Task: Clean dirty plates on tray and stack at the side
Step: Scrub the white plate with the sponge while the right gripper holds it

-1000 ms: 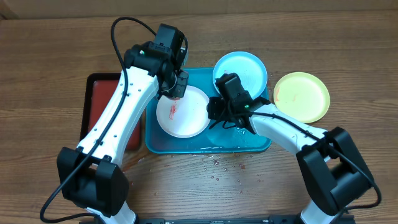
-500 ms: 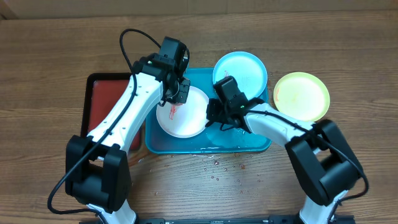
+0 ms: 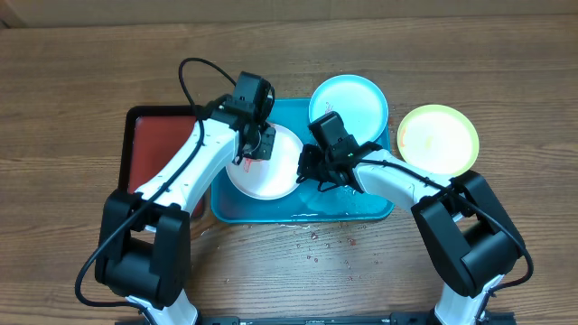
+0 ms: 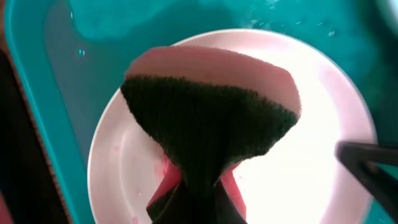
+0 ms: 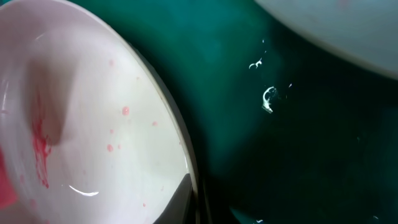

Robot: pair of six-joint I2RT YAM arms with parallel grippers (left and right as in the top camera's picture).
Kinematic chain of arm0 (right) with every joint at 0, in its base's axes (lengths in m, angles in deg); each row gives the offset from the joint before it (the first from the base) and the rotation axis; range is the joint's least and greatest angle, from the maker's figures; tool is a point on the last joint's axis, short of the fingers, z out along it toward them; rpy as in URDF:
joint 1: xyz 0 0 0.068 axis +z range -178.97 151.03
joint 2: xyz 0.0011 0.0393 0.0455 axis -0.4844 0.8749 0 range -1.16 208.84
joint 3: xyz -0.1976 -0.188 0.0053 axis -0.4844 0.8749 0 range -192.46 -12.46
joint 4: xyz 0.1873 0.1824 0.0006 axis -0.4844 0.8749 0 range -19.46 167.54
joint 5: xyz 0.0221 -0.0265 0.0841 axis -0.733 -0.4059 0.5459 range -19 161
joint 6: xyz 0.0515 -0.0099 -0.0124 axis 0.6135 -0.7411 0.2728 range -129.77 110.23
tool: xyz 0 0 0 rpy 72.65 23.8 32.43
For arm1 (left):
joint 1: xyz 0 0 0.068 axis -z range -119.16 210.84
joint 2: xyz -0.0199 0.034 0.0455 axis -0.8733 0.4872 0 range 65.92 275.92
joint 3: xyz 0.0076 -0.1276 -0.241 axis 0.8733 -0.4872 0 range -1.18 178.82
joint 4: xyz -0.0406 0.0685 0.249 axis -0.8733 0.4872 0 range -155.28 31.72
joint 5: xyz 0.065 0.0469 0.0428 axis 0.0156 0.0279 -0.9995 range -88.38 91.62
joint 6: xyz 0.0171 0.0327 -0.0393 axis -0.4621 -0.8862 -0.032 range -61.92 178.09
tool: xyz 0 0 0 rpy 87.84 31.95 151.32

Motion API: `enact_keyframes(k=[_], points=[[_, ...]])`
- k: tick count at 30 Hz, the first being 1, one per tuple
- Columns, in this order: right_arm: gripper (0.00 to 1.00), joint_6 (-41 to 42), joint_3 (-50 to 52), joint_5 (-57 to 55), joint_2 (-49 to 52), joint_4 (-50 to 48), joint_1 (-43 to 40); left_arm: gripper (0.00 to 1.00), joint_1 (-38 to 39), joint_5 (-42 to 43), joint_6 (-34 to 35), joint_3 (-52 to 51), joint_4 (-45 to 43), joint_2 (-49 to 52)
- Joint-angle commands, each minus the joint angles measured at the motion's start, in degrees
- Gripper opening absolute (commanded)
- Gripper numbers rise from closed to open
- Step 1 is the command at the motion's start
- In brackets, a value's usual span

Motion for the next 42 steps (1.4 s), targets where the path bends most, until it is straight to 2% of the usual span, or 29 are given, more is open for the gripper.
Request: enact_keyframes(k=[1, 6, 14, 18, 21, 23, 27, 34, 38, 42], points=[[0.04, 0.5, -1.0, 0.8, 0.6, 0.1, 0.3, 0.04, -0.4, -2.5, 0.9, -3.2, -2.4, 0.4], [0.04, 0.5, -1.0, 1.4, 0.6, 0.1, 0.3, 0.04, -0.4, -4.8, 0.9, -6.4, -4.4, 0.4], [0.04, 0.4, -1.0, 1.6, 0.6, 0.1, 0.3, 0.04, -0.4, -11.5, 1.5, -7.1, -2.3, 0.4], [0.04, 0.4, -1.0, 1.6, 0.6, 0.1, 0.3, 0.04, -0.3, -7.0, 1.2, -7.1, -0.1, 0.4], [0.04, 0.4, -1.0, 1.6, 0.6, 0.1, 0.3, 0.04, -0.3, 1.9, -3.1, -7.1, 0.9, 0.4], [0.04, 0.4, -1.0, 2.3, 0.6, -0.2, 0.3, 0.04, -0.3, 4.9, -5.2, -7.1, -0.6, 0.4], [0.04, 0.4, -1.0, 2.5, 0.6, -0.3, 0.3, 0.04, -0.3, 1.4, -4.9, -7.1, -6.6, 0.4], [0.04, 0.2, -1.0, 2.4, 0.6, -0.3, 0.3, 0.04, -0.3, -9.4, -1.4, -7.4, -17.0, 1.3], [0.04, 0.2, -1.0, 2.4, 0.6, -0.5, 0.3, 0.04, -0.3, -13.1, 2.1, -7.4, -17.7, 3.1], [0.04, 0.2, -1.0, 2.4, 0.6, -0.5, 0.3, 0.04, -0.2, -11.9, 2.5, -7.4, -15.2, 5.0]])
